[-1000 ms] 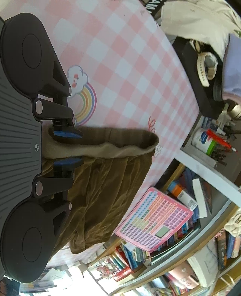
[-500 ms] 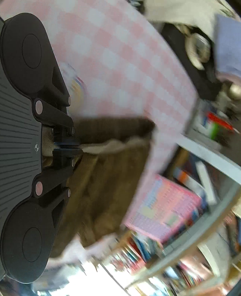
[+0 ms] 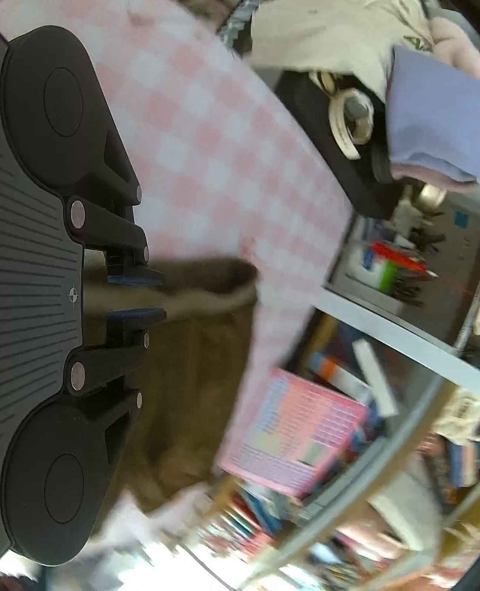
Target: Fold clothes
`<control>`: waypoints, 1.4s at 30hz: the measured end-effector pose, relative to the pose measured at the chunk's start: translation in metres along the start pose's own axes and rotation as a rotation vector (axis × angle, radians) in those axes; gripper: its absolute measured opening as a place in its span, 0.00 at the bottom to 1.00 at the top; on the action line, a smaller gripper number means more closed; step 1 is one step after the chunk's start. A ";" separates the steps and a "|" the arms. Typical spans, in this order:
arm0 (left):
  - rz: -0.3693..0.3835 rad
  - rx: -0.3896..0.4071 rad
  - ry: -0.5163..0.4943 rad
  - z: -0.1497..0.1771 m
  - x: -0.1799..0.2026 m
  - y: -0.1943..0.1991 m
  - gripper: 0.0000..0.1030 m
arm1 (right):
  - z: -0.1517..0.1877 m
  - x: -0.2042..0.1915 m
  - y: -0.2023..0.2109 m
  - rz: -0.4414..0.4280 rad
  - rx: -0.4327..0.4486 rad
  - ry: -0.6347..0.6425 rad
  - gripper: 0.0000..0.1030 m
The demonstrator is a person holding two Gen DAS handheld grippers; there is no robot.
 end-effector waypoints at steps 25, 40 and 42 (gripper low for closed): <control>-0.066 -0.005 0.094 0.031 0.017 -0.032 0.06 | -0.005 0.010 -0.001 -0.060 0.041 0.008 0.48; -0.134 -0.058 0.082 0.100 0.107 -0.013 0.06 | 0.042 0.079 0.019 -0.184 0.053 -0.045 0.41; -0.134 -0.067 0.083 0.112 0.119 -0.007 0.06 | 0.045 0.082 0.017 -0.220 0.038 -0.050 0.34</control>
Point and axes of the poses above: each gripper's, at about its wrist camera, not at the fingertips, and y roughly against the way its jaws point, x to its right, z to its underside, the point moved 3 cm from there along -y, roughly the way its jaws point, and after that the axes turned 9 degrees about z, right-handed, at the moved point
